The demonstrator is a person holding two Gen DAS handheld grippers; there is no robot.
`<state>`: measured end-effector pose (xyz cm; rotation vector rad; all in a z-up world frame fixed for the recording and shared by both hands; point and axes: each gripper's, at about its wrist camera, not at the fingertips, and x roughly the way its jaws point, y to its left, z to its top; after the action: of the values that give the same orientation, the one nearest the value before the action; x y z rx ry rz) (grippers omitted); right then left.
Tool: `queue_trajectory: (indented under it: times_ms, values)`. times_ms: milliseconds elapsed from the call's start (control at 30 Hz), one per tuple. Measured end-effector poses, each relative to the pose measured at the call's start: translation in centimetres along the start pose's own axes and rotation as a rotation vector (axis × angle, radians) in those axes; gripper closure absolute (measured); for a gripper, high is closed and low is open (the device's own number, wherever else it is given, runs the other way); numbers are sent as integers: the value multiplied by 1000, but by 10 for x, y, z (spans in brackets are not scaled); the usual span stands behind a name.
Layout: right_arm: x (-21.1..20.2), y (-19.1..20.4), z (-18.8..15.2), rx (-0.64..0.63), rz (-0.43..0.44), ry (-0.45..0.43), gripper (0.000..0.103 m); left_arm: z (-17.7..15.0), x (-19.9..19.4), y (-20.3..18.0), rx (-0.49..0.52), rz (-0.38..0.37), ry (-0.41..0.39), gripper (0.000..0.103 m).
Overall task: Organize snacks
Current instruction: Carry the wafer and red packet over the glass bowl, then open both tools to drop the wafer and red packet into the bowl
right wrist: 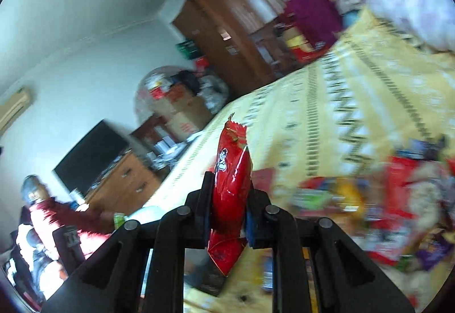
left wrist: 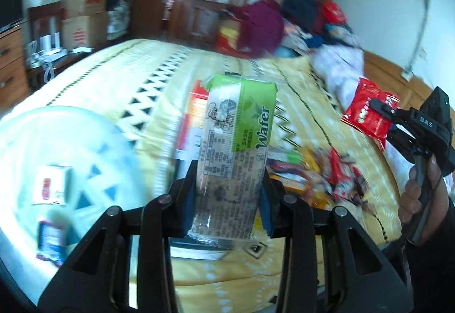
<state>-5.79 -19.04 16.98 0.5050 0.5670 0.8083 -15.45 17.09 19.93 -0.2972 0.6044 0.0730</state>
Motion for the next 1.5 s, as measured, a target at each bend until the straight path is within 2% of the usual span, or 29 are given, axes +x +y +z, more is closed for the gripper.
queue_trajectory:
  times_ms: [133, 300, 400, 533, 867, 1100, 1167, 1233, 1300, 1367, 1400, 1500]
  values:
    - [50, 61, -6, -47, 116, 79, 82, 9, -30, 53, -91, 84, -48, 65]
    - [111, 126, -23, -76, 230, 165, 82, 16, -49, 110, -196, 161, -68, 65]
    - [150, 156, -36, -94, 263, 221, 82, 15, -48, 133, -244, 197, -73, 65]
    - [186, 192, -66, -139, 287, 310, 82, 4, -40, 160, -309, 238, -37, 66]
    - [258, 233, -134, -219, 269, 490, 82, -5, -32, 157, -255, 320, 40, 65]
    - [265, 237, -144, -236, 273, 532, 82, 1, -42, 164, -240, 347, 37, 65]
    - [265, 237, -144, -236, 271, 542, 79, 1, -42, 162, -236, 362, 42, 60]
    - [264, 237, -145, -236, 262, 546, 72, 1, -43, 161, -228, 382, 39, 39]
    - [261, 236, -143, -233, 253, 535, 61, 2, -46, 159, -218, 407, 27, 26]
    - [255, 234, -140, -231, 243, 527, 55, 4, -49, 155, -205, 426, 14, 19]
    - [250, 233, -138, -233, 236, 517, 46, 5, -50, 153, -199, 436, 11, 15]
    - [234, 230, -131, -246, 218, 485, 46, 8, -54, 141, -163, 479, -9, 8]
